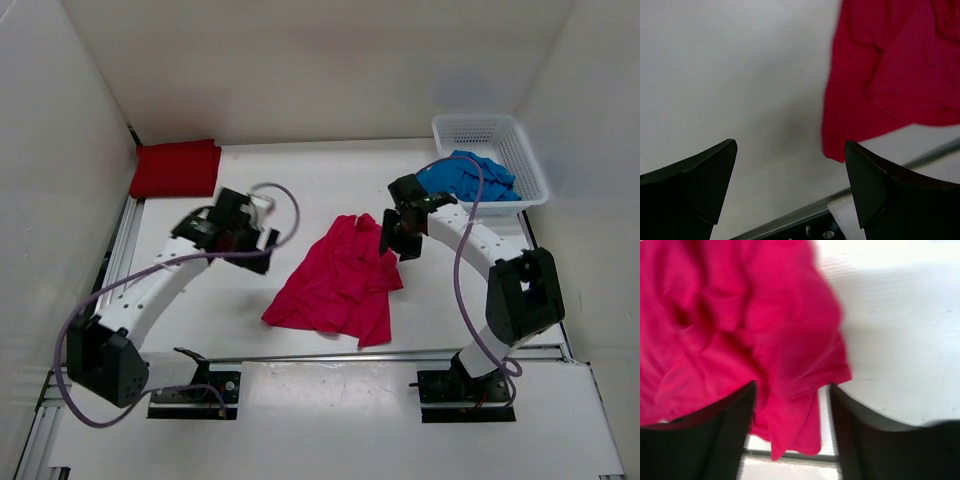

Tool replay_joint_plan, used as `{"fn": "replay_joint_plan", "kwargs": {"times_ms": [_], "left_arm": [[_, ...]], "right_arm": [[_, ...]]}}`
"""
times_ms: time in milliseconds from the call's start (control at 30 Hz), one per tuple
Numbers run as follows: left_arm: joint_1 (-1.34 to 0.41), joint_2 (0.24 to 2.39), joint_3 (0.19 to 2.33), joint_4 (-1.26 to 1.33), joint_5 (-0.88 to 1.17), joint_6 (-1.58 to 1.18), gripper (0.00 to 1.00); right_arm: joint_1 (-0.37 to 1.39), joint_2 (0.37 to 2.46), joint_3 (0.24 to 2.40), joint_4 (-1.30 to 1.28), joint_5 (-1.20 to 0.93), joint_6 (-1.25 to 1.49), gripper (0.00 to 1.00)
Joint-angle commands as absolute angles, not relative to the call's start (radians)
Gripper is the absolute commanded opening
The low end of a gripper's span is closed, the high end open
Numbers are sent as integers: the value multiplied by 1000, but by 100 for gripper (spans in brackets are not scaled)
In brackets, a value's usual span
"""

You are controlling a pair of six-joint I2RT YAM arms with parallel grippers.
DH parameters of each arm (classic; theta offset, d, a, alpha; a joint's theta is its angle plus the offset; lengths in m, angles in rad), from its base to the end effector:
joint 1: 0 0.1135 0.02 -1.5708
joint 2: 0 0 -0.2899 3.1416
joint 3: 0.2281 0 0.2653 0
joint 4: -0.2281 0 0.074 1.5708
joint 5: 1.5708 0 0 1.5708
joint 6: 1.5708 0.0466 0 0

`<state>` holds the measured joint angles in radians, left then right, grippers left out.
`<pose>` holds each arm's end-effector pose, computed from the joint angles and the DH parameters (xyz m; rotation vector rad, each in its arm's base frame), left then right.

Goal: Fold and stack the t-shirts
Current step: Move the tshirt to the center of the board, then flatten out the tshirt

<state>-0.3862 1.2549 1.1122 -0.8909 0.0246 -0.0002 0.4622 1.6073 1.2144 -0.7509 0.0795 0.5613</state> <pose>0.2367 -0.0975 0.3081 0.5101 2.5636 -0.1697 0.3079 0.1493 0.2500 0.1584 2.7199 0.1948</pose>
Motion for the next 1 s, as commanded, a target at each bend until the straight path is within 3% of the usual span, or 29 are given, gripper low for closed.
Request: {"fn": "replay_joint_plan", "kwargs": {"times_ms": [0,133,400,467,533,600,633,667,700,733,900,967], "left_arm": [[-569,1304,1010,-890,-37,0,100],[-683,1470,925,-758,-106,0,100],[-683,1652,994,-698,-35,0,100],[-683,1698,994,-689,-35,0,94],[-683,1721,994,-678,-14,0,82],[-683,1752,994,-678,-14,0,52],[-683,1752,994,-678,-32,0,36],[-666,1761,1014,-678,-53,0,11],[-649,1761,1026,-678,-80,0,10],[-626,1761,1043,-678,-107,0,10],[-352,1830,1346,-678,-342,0,10],[-296,1858,1463,-678,-394,0,29]], "right_arm": [[361,1624,1155,-701,39,557,55],[256,1646,1037,-572,-155,575,50],[298,1703,971,-526,-186,554,52],[298,1712,947,-526,-176,564,54],[298,1712,927,-537,-123,575,59],[298,1721,914,-560,-88,575,59],[298,1721,914,-569,-75,575,45],[310,1721,914,-580,-66,565,36],[310,1730,923,-592,-66,555,24],[319,1730,923,-592,-57,555,0],[328,1643,933,-606,-86,546,0],[351,1600,933,-597,-107,537,0]]}}
